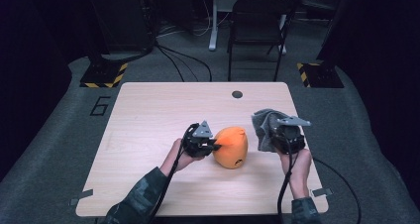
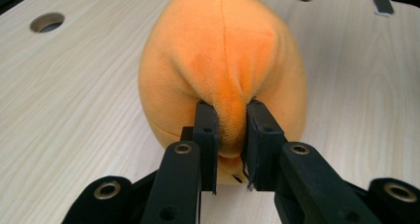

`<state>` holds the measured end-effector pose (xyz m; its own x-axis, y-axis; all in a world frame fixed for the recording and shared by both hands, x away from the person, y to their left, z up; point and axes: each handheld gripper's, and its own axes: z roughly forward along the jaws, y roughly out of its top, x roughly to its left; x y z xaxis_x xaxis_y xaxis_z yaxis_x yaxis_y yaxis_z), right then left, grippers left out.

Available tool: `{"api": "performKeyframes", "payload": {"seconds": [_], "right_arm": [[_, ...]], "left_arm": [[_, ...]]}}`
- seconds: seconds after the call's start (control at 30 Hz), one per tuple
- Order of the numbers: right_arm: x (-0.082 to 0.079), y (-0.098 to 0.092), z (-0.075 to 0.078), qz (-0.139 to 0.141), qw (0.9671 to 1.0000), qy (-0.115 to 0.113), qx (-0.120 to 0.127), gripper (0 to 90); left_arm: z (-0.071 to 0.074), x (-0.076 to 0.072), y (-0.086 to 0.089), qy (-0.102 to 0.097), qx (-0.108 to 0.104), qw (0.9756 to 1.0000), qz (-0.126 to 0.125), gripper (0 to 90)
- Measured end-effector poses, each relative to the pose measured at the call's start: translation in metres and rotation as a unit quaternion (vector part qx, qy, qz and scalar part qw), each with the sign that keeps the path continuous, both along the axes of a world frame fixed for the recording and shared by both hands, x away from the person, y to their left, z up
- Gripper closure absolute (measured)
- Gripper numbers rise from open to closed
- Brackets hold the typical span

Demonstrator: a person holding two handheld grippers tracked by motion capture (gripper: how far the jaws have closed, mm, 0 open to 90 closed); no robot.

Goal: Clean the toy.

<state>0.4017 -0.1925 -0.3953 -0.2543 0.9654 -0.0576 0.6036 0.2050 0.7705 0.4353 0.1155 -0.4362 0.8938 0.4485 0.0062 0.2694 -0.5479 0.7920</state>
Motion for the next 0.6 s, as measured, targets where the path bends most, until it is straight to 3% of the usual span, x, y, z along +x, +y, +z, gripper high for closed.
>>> {"api": "performKeyframes", "payload": {"seconds": [0.03,0.17,0.3,0.4,0.5,0.6], "right_arm": [[0.001,-0.006,-0.006,-0.005,0.9999,0.006,0.012,74.9],[0.012,-0.018,-0.038,-0.02,0.9986,0.048,0.007,74.2],[0.018,-0.022,-0.057,-0.027,0.9968,0.074,0.012,72.9],[0.02,-0.025,-0.065,-0.036,0.9958,0.082,0.02,71.7],[0.023,-0.029,-0.072,-0.041,0.995,0.09,0.017,67.6],[0.027,-0.028,-0.082,-0.048,0.9939,0.099,0.008,57.1]], "left_arm": [[-0.001,0.003,0.002,0.004,-0.002,1.0,0.008,76.3],[-0.005,0.012,0.009,0.006,0.004,0.9986,0.051,73.5],[-0.012,0.023,0.016,0.02,-0.005,0.996,0.087,67.4],[-0.018,0.031,0.023,0.017,-0.008,0.9914,0.13,62.1],[-0.024,0.039,0.031,0.027,-0.025,0.9868,0.158,54.9],[-0.029,0.045,0.036,0.027,-0.033,0.9833,0.177,48.1]]}}
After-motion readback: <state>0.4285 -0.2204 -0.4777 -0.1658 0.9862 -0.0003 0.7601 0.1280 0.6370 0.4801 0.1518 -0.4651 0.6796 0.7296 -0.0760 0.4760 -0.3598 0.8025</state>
